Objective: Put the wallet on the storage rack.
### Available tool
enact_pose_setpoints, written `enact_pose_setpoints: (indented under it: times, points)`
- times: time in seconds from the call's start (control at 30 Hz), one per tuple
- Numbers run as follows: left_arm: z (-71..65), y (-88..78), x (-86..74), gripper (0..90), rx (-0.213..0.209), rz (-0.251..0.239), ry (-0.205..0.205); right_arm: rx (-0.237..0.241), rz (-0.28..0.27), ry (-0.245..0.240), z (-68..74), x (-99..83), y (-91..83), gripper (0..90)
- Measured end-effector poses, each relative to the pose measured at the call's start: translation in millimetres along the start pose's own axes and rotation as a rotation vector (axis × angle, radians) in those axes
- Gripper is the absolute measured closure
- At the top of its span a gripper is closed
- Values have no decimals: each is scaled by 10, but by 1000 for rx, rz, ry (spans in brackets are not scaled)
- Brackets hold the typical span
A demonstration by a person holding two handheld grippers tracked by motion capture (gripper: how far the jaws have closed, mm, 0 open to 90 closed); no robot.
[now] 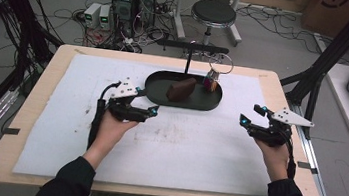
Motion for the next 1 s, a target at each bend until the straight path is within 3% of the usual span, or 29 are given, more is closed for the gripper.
enact_pose_setpoints:
  times: [0.23, 0.47, 0.67, 0.8, 1.0]
  points:
    - [28, -465, -139, 262, 29, -29, -10, -9, 44, -39, 46, -57, -107, 309]
    - [113, -740, -340, 252, 71, -19, -33, -20, 59, -26, 33, -110, -206, 283]
    - [137, -810, -396, 252, 79, -19, -28, -31, 96, -36, 35, -140, -158, 260]
    - [132, -813, -374, 251, 86, -23, -2, -33, 103, -41, 49, -138, -138, 263]
    - [140, -811, -371, 252, 89, -34, -2, -74, 110, -9, -5, -147, -203, 263]
Point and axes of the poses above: each handheld gripper's, and its own axes: y roughly forward along the jaws, x roughly out of its top, z roughly to its left, the point moved 1 cm from there along y, roughly forward along the jaws, and after that the axes turned 10 degrees about -z, right-handed, at the moved point
